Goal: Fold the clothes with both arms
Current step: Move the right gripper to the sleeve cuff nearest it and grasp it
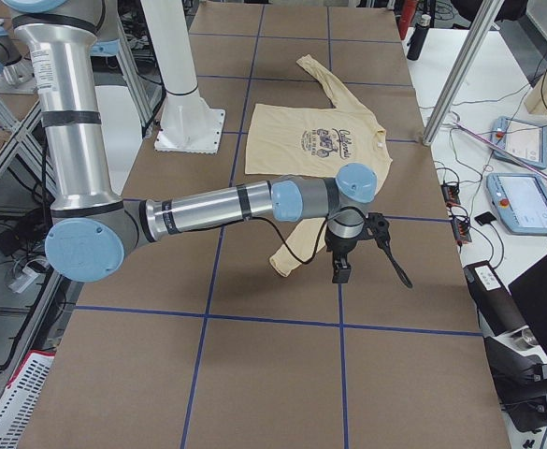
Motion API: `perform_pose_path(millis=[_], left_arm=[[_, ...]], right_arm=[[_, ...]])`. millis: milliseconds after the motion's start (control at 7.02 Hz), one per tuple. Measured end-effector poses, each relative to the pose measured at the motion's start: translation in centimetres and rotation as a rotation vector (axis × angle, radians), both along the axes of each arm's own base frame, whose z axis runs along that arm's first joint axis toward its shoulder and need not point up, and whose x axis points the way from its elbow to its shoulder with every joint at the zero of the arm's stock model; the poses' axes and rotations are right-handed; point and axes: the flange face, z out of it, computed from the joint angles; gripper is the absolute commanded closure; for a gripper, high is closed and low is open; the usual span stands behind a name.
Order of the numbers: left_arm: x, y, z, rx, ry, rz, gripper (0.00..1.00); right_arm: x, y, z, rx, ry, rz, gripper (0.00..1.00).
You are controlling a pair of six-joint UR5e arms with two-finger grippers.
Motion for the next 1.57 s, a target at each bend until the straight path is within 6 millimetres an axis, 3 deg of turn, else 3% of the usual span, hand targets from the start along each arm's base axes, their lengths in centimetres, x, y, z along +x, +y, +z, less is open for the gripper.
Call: perform_pose_path(millis=[427,712,854,1282,1567], left_arm=[[0.1,1.1,0.8,-0.032,0.014,0.01,0.0],[0.0,2.8,1.5,-0.03,0.022,0.011,0.0],[0.0,3.2,1.6,-0.028,0.026,0.012,0.0],[0.0,3.4,1.7,-0.026,0.028,0.014,0.0],[0.0,3.5,1.3,-0.018,0.029,0.015,0.0]], right_arm=[[1.6,2.6,1.5,-0.052,-0.097,0.038,0.0],[1.4,2.8,1.9,-0.043,-0.109,0.035,0.0],[0.3,3.0,2.1,-0.023,-0.114,0.013,0.0],[-9.9,4.4,1.8,-0.075,-0.134,-0.009,0.0],[-13.3,7.2,5.4,-0.118,-0.141,-0.011,0.02]])
